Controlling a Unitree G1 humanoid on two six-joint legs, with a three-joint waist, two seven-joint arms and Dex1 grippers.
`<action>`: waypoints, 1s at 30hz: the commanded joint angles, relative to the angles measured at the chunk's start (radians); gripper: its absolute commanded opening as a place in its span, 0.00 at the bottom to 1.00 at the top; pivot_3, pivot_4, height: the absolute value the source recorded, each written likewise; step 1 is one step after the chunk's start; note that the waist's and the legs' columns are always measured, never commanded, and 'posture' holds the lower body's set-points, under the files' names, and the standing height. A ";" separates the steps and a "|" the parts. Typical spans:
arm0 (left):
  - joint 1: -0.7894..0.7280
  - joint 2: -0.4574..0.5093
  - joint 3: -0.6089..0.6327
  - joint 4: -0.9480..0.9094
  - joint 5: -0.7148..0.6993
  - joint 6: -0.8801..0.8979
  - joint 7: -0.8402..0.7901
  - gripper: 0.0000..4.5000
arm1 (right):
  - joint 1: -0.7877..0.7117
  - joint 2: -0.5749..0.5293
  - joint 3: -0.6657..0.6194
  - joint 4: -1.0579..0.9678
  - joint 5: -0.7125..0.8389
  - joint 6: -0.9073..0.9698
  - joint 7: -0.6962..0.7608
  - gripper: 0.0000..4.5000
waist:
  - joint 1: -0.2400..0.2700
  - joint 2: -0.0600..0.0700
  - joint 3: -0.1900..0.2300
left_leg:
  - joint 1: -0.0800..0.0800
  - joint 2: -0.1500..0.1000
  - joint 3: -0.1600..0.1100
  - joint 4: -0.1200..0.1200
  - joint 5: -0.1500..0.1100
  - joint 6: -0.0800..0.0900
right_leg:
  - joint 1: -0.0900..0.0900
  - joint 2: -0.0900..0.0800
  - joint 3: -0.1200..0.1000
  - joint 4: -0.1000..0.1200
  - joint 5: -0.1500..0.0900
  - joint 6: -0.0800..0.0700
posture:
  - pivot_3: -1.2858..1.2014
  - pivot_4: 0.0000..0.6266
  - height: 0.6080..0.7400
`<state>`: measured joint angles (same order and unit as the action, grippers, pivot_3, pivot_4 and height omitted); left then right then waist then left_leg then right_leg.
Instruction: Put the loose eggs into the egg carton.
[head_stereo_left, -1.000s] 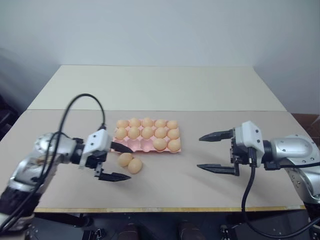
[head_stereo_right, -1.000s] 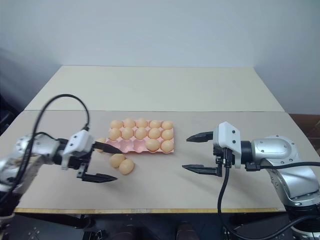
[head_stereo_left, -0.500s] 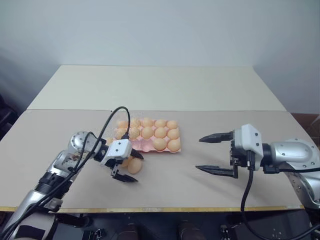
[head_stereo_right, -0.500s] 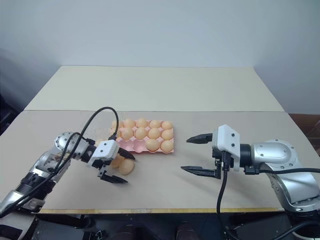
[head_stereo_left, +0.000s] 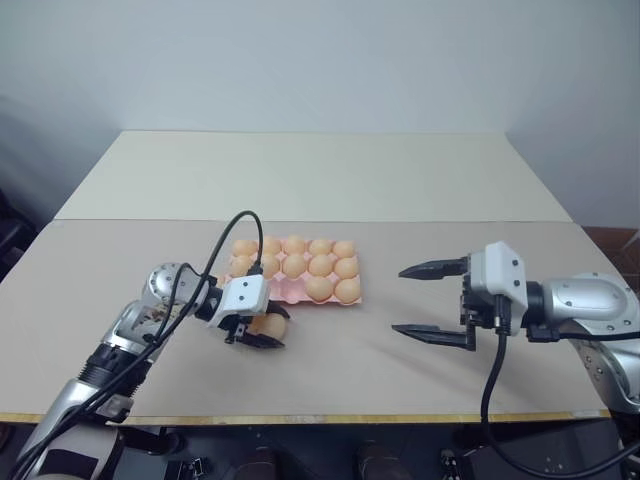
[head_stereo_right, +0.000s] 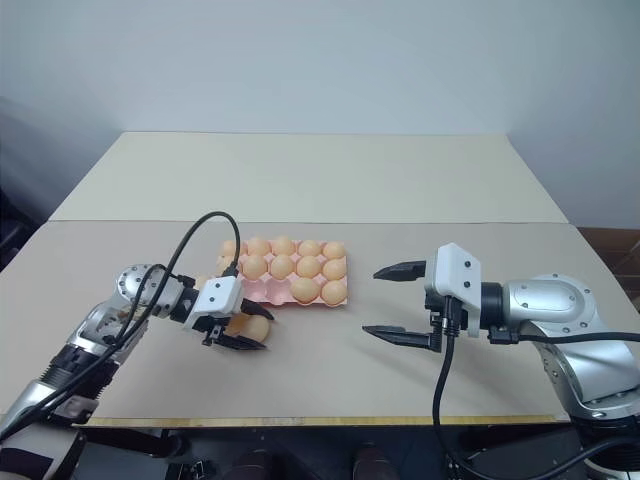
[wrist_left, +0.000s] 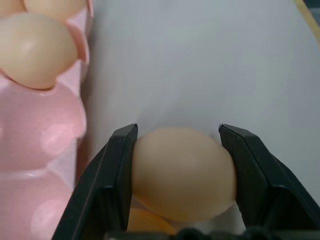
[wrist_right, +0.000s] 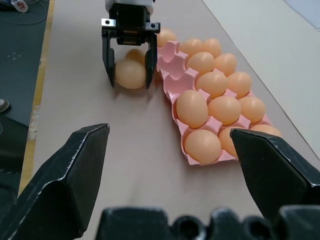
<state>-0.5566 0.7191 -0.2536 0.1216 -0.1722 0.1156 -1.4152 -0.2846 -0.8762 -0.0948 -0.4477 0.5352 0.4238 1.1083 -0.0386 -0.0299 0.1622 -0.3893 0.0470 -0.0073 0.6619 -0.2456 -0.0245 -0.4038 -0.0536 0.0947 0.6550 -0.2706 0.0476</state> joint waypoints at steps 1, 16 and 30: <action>-0.036 -0.027 0.093 -0.063 -0.135 0.124 0.024 0.55 | -0.017 0.001 -0.015 -0.007 0.015 -0.013 0.000 1.00 | 0.000 0.000 0.000 | 0.000 0.000 0.000 0.000 0.000 0.000 | 0.000 0.000 0.000 0.000 0.000 0.000 | 0.52 0.24 1.00; -0.177 -0.175 0.087 0.159 -0.009 0.059 0.257 0.55 | -0.005 0.004 -0.022 -0.024 0.014 -0.005 -0.022 1.00 | 0.001 0.000 0.000 | 0.000 -0.001 -0.002 0.001 0.000 0.000 | 0.001 0.000 0.000 0.000 0.000 0.000 | 0.52 0.24 1.00; -0.178 -0.121 0.177 0.141 -0.087 0.098 0.198 1.00 | -0.012 0.005 -0.027 -0.033 0.033 0.010 -0.047 1.00 | -0.003 0.000 0.000 | 0.000 -0.001 -0.002 0.001 0.000 0.000 | 0.001 0.000 -0.001 0.001 0.000 0.000 | 0.52 0.24 1.00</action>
<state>-0.7183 0.5730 -0.1352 0.3153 -0.2093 0.1965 -1.2090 -0.2784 -0.8690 -0.0911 -0.4549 0.5388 0.4275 1.0666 -0.0411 -0.0299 0.1622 -0.3895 0.0458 -0.0091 0.6630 -0.2456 -0.0245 -0.4034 -0.0538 0.0941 0.6559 -0.2705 0.0478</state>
